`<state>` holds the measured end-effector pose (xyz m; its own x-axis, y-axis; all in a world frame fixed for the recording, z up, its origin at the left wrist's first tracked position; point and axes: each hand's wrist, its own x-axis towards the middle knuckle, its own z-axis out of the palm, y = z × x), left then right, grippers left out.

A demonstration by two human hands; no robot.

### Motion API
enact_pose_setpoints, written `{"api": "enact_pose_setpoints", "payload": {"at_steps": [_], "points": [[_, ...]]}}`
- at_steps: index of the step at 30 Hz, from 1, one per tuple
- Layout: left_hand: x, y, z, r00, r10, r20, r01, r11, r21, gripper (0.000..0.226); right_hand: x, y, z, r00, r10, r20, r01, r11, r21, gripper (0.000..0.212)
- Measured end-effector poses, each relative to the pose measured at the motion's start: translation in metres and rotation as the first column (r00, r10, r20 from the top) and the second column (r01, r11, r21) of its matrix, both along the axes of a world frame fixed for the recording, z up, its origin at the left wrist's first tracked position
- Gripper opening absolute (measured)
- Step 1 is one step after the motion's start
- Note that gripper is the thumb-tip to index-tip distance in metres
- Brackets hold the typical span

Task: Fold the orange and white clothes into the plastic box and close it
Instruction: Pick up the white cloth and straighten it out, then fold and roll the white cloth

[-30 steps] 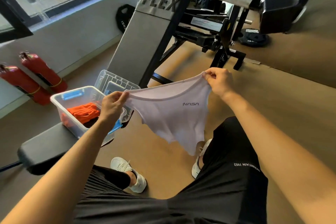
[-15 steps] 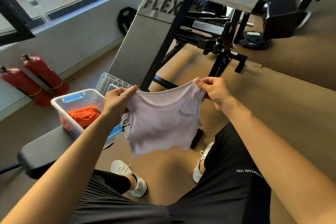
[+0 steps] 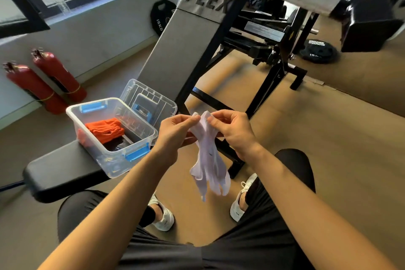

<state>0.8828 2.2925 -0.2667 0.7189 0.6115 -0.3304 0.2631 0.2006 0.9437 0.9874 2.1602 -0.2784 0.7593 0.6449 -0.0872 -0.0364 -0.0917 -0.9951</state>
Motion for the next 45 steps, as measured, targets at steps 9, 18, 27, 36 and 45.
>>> {"api": "enact_pose_setpoints", "payload": {"at_steps": [9, 18, 27, 36, 45], "points": [[-0.008, -0.022, -0.007, 0.987, 0.001, 0.159, 0.009, 0.998, -0.057, 0.02, -0.013, -0.008, -0.011, 0.994, 0.047, 0.102, -0.043, 0.998, -0.049, 0.031], [-0.017, -0.025, -0.015, 0.969, -0.152, 0.192, 0.158, 0.987, -0.019, 0.043, -0.015, -0.014, -0.008, 0.975, 0.034, 0.221, -0.026, 0.999, -0.039, 0.033], [-0.046, 0.013, -0.035, 0.987, -0.161, -0.011, 0.143, 0.84, 0.524, 0.039, 0.013, -0.027, 0.005, 0.966, 0.193, 0.172, -0.184, 0.981, -0.068, 0.017], [-0.026, -0.032, -0.079, 0.963, -0.215, -0.161, 0.264, 0.648, 0.715, 0.069, 0.016, -0.028, 0.014, 0.965, 0.175, 0.197, -0.17, 0.985, -0.042, 0.018], [-0.03, -0.005, -0.065, 0.935, -0.325, 0.144, 0.203, 0.821, 0.534, 0.019, 0.035, -0.05, 0.019, 0.96, 0.084, 0.268, -0.065, 0.995, -0.079, 0.01]]}}
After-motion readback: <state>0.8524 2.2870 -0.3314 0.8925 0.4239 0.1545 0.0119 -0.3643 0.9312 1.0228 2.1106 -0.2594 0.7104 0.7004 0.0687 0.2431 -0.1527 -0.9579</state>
